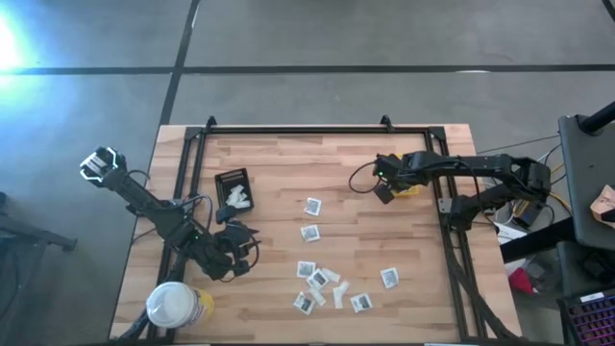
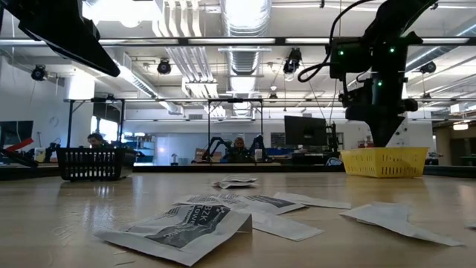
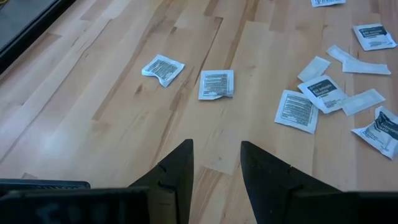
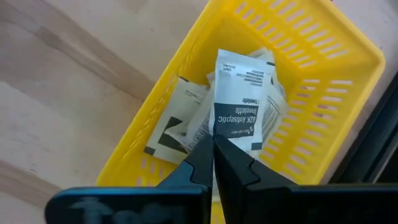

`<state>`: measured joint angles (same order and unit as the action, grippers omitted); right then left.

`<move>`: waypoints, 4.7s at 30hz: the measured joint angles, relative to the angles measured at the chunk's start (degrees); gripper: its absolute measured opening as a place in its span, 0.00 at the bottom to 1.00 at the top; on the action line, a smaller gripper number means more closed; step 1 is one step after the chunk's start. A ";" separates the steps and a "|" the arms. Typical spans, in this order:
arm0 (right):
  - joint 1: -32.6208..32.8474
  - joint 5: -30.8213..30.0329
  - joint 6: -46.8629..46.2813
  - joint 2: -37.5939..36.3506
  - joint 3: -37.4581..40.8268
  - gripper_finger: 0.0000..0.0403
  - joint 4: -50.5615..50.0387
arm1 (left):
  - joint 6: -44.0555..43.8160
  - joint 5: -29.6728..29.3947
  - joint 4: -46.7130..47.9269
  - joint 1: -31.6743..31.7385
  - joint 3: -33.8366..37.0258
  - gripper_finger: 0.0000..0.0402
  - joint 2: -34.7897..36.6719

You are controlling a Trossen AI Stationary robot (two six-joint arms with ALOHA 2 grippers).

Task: Pick & Place First Aid Supplies
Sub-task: Put the black pad into the yellow bin

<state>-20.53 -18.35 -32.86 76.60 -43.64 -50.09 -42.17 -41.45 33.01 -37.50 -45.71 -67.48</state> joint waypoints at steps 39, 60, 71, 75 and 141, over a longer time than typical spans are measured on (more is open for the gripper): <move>4.43 1.79 -2.27 -0.35 -11.80 0.34 -10.35 | 0.52 -0.13 -2.91 0.02 0.02 0.31 0.00; 34.27 -7.74 -21.99 -0.35 -12.46 0.26 -5.98 | 5.04 -2.00 -3.17 3.12 0.02 0.49 0.00; 41.88 -8.78 -17.82 -0.35 -12.33 0.23 8.45 | 15.50 1.94 -16.11 5.19 0.07 0.49 -1.68; 43.24 -8.76 -14.86 -0.35 -12.33 0.21 13.30 | 18.46 4.19 -19.85 5.18 0.07 0.49 -2.85; 44.78 -8.76 -11.89 -0.31 -9.85 0.16 16.13 | 57.27 29.97 -5.57 35.91 -25.71 0.49 -37.13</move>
<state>24.25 -27.11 -44.75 76.29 -53.49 -33.96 15.09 -11.48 27.44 -1.59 -71.42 -104.61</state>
